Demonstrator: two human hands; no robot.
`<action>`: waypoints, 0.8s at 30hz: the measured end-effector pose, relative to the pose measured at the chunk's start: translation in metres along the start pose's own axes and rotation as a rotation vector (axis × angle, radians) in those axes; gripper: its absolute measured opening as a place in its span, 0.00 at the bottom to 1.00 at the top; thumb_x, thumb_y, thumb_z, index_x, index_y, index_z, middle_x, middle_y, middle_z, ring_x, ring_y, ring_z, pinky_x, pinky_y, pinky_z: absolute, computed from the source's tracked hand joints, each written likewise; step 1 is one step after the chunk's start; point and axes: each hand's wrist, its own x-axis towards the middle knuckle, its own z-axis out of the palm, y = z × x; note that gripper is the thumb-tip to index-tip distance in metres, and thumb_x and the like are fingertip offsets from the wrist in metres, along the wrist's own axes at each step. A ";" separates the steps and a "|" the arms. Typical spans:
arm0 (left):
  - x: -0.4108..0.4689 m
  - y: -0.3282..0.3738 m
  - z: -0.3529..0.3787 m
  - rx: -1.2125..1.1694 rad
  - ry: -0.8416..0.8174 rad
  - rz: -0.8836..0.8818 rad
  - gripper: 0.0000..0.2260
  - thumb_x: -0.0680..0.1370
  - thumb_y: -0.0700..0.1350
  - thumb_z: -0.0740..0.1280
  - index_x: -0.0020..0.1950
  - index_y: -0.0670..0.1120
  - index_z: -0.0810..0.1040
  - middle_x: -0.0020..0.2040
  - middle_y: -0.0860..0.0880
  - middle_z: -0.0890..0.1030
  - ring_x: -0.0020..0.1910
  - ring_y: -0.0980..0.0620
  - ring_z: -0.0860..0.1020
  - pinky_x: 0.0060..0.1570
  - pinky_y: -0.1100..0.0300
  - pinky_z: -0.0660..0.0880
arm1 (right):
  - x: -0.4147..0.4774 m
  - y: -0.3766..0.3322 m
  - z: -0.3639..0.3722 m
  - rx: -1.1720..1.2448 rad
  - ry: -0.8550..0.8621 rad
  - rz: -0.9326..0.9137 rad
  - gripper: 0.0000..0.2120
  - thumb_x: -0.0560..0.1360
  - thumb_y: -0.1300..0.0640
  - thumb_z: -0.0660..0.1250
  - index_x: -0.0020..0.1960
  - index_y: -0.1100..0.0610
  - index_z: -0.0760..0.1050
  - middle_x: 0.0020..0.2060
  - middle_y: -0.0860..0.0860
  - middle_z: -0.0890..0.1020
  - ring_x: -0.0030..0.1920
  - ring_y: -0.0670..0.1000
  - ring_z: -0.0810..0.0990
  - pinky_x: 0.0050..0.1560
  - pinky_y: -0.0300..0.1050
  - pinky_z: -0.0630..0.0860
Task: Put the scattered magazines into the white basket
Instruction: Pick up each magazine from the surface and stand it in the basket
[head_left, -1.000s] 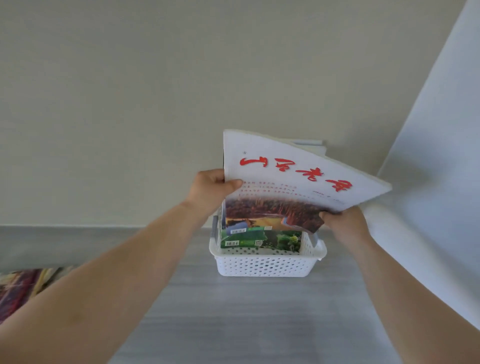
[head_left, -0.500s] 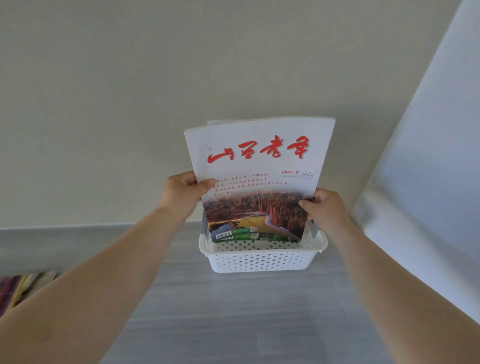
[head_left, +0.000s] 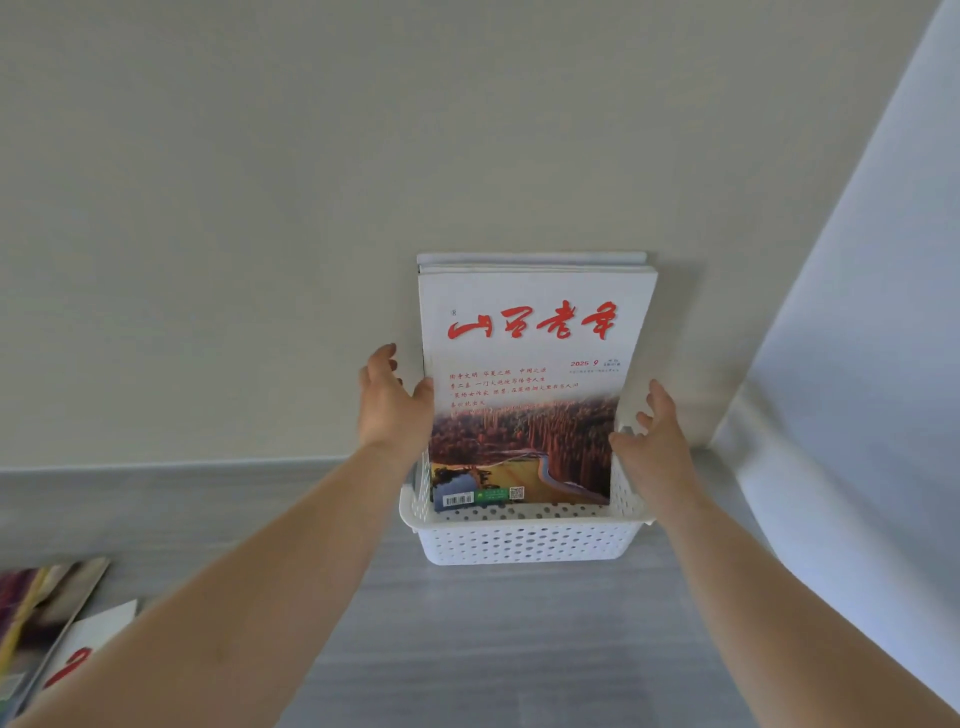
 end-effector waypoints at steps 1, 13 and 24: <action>0.001 0.000 0.001 0.016 -0.051 -0.011 0.23 0.76 0.41 0.61 0.70 0.45 0.59 0.69 0.45 0.66 0.62 0.46 0.71 0.57 0.54 0.70 | 0.000 0.000 0.001 0.015 -0.025 0.000 0.33 0.73 0.71 0.58 0.73 0.54 0.50 0.72 0.56 0.60 0.71 0.53 0.61 0.65 0.42 0.61; -0.020 -0.022 -0.031 0.132 -0.291 0.020 0.21 0.78 0.44 0.58 0.71 0.48 0.60 0.70 0.48 0.66 0.67 0.49 0.67 0.62 0.57 0.64 | -0.028 0.004 0.003 -0.111 -0.074 -0.109 0.28 0.72 0.72 0.58 0.70 0.56 0.60 0.62 0.49 0.69 0.61 0.42 0.66 0.61 0.37 0.62; -0.129 -0.166 -0.253 0.018 0.032 -0.253 0.07 0.74 0.32 0.63 0.43 0.44 0.77 0.47 0.43 0.79 0.41 0.54 0.79 0.40 0.72 0.69 | -0.178 0.017 0.058 -0.519 -0.139 -0.233 0.15 0.69 0.71 0.65 0.56 0.65 0.75 0.58 0.61 0.77 0.61 0.60 0.70 0.63 0.49 0.64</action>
